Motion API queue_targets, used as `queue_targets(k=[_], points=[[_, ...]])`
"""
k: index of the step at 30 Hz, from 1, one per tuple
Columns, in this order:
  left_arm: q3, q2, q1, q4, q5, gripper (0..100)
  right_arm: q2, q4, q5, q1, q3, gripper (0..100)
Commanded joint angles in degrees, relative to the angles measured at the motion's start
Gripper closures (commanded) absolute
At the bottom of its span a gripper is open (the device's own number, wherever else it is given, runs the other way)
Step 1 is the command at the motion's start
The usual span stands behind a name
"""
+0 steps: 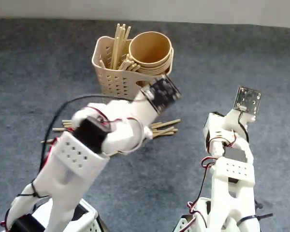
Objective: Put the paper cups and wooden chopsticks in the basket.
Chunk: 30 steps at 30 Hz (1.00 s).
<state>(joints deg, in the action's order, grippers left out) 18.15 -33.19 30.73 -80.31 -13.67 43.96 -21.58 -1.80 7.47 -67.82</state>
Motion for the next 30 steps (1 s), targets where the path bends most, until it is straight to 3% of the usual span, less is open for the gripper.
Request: queue_targets(k=[1, 6, 15, 30], points=[[10.95, -0.31, 2.68, 9.58, -0.70, 86, 0.84, 1.27, 0.70, -0.48, 0.40, 98.8], [20.70, -0.31, 2.59, 20.13, -0.62, 86, 0.84, 1.27, 0.70, -0.48, 0.40, 98.8], [29.05, -0.04, 2.95, 29.10, -0.62, 86, 0.84, 1.27, 0.70, -0.48, 0.40, 98.8], [18.86, 23.34, 2.95, 31.30, -0.62, 86, 0.84, 1.27, 0.70, -0.48, 0.40, 98.8]])
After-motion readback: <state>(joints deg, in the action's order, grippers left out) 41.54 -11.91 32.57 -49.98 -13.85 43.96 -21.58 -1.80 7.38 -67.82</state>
